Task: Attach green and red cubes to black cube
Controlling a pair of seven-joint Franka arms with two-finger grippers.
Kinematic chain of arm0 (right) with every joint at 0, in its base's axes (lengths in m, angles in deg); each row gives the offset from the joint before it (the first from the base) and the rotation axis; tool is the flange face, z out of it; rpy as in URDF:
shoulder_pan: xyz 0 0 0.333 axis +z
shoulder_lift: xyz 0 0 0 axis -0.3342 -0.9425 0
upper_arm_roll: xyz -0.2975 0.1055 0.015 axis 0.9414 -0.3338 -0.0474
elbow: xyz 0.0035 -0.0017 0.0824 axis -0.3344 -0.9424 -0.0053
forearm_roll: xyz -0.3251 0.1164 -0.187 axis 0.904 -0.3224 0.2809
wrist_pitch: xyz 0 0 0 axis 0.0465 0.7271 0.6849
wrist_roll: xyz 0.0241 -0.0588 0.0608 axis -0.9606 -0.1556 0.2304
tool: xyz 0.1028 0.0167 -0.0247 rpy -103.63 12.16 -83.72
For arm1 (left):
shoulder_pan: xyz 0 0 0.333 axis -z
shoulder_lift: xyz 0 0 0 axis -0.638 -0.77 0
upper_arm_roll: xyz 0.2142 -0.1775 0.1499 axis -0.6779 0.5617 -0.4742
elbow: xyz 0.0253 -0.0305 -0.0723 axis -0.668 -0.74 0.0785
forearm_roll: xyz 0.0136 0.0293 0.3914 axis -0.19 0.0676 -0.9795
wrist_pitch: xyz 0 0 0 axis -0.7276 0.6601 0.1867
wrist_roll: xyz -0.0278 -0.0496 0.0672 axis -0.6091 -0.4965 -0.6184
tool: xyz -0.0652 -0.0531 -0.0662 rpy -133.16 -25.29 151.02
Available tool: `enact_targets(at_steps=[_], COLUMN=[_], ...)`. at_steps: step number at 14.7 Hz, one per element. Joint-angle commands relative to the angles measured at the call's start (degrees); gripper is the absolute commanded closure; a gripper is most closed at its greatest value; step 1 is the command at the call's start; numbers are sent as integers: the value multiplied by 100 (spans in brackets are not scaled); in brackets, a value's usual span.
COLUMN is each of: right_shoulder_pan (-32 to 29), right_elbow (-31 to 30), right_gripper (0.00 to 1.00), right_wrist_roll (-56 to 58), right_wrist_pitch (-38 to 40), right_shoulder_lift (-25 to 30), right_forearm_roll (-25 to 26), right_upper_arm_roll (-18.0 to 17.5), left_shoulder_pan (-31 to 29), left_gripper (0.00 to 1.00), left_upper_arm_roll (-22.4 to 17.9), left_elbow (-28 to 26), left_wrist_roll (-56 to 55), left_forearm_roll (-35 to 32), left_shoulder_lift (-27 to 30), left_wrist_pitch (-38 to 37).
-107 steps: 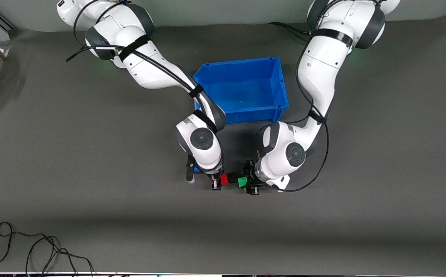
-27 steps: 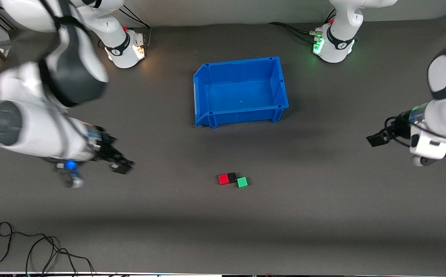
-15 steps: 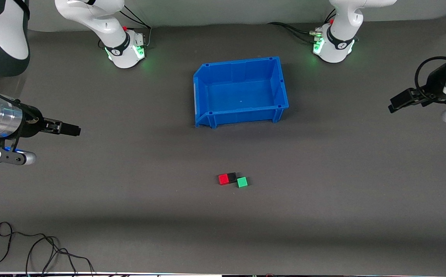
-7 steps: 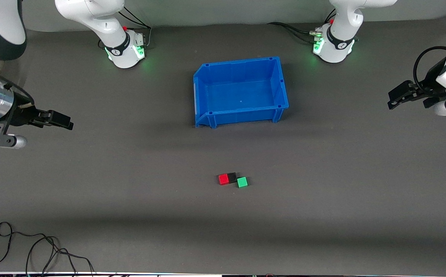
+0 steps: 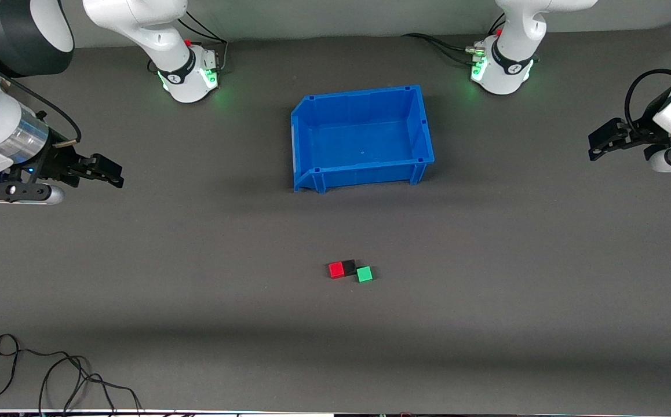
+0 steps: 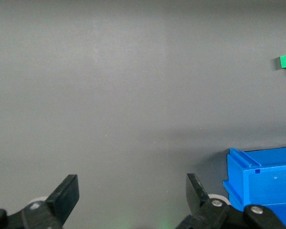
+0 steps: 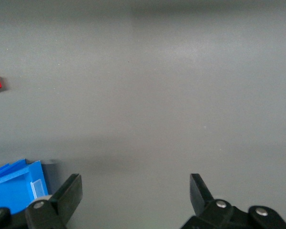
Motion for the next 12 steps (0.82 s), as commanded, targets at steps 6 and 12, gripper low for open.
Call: enact_targets(at_steps=[6,12], right_shoulder_pan=[-64,-64], right_elbow=[-121,-121], right_gripper=[0,0], right_wrist_roll=[125,117], right_wrist_pitch=[-113,-113], right_shoulder_lift=[112,103], right_forearm_roll=[97,88], right_upper_arm_roll=[-60,-60], left_shoulder_pan=[12,21], left_gripper=[0,0], left_upper_arm_roll=[-8,-8], left_elbow=[89,97], left_wrist_roll=[156,148], left_forearm_roll=[-17,-8], left_shoulder_lift=[-39,-48], left_wrist_pitch=[-89,-80])
